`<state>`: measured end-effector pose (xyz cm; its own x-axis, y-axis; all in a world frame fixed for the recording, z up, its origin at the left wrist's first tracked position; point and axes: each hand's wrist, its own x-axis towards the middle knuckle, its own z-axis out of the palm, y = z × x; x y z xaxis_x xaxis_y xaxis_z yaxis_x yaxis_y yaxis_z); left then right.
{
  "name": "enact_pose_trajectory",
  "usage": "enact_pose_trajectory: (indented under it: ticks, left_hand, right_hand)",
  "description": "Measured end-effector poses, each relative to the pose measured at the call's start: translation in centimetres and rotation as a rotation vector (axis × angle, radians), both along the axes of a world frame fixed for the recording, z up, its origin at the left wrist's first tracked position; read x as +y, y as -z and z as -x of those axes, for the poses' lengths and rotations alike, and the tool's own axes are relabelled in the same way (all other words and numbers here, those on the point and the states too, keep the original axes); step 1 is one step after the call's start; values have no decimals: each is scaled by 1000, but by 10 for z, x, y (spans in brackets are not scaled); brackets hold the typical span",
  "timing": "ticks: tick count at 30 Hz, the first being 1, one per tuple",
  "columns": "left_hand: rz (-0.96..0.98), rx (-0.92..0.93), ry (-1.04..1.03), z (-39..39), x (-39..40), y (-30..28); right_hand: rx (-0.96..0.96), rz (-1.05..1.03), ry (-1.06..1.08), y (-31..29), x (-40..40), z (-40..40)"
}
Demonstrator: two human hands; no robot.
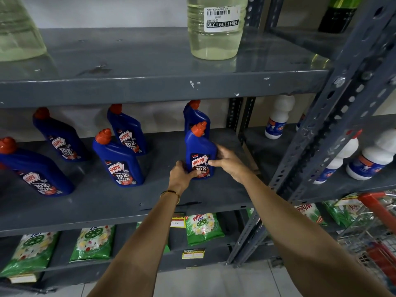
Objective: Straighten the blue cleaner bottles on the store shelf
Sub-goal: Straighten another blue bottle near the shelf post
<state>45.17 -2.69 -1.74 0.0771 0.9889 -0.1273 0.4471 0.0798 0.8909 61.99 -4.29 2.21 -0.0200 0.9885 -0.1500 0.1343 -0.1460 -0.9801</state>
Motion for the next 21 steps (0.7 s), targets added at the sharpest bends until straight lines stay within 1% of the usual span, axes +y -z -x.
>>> enact_pose_trajectory:
  ticks: [4, 7, 10, 15, 18, 21]
  left_hand:
    - [45, -86, 38, 8, -4, 10]
    - [61, -194, 59, 6, -9, 11]
    - [57, -277, 44, 1, -12, 12]
    - [87, -363, -4, -3, -10, 19]
    - [101, -366, -53, -5, -6, 23]
    - [98, -368, -58, -6, -7, 24]
  right_hand:
    - [9, 103, 50, 33, -14, 2]
    - [-47, 197, 124, 45, -20, 7]
    - [-76, 169, 151, 47, -21, 14]
    - [-32, 158, 195, 52, -15, 19]
    - [-34, 160, 203, 55, -12, 18]
    - [-57, 165, 203, 56, -12, 17]
